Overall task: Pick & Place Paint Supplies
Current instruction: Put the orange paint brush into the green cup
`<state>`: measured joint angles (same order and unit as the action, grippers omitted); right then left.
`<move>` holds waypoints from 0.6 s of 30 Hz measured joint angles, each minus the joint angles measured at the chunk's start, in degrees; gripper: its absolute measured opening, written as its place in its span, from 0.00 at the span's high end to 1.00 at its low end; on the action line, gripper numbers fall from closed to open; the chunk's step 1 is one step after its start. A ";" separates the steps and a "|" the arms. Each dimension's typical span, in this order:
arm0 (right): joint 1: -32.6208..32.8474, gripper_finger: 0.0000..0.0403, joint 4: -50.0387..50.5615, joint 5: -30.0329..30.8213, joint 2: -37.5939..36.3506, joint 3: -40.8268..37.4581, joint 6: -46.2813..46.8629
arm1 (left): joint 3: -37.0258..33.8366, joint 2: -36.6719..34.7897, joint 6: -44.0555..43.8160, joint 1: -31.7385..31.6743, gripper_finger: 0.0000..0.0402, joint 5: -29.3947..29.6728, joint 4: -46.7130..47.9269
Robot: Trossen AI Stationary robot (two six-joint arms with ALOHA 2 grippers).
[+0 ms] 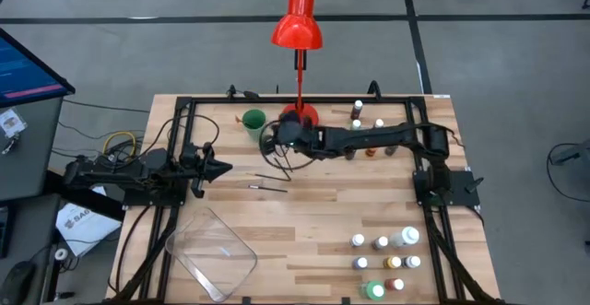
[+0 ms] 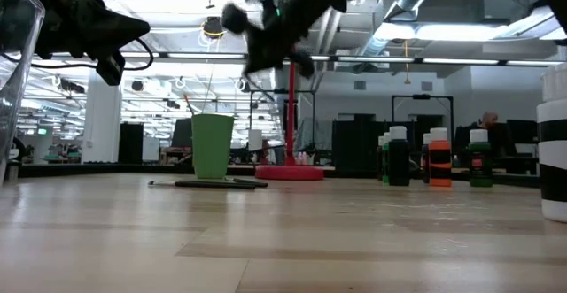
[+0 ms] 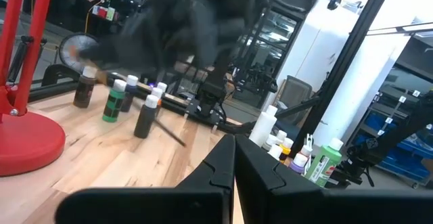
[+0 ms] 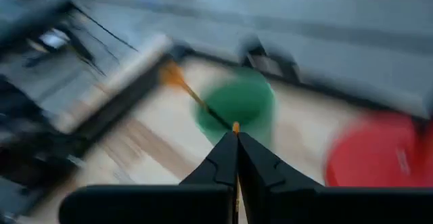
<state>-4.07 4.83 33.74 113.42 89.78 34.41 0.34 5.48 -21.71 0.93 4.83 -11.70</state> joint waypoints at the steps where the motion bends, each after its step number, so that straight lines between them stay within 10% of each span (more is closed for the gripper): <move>1: 0.14 1.00 -3.48 0.29 -0.27 0.00 -3.44 | 0.00 0.00 0.00 0.02 1.00 0.11 0.00; 11: -1.05 1.00 -40.13 0.26 3.71 -0.07 -33.18 | 0.00 0.00 0.00 0.01 1.00 0.10 0.00; 18: -5.91 1.00 -50.57 -7.06 8.80 1.18 -31.16 | 0.01 0.31 0.00 -0.01 1.00 0.06 -0.06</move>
<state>-9.98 -45.74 26.68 122.22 90.96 3.25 0.35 5.78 -21.71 0.93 4.89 -11.76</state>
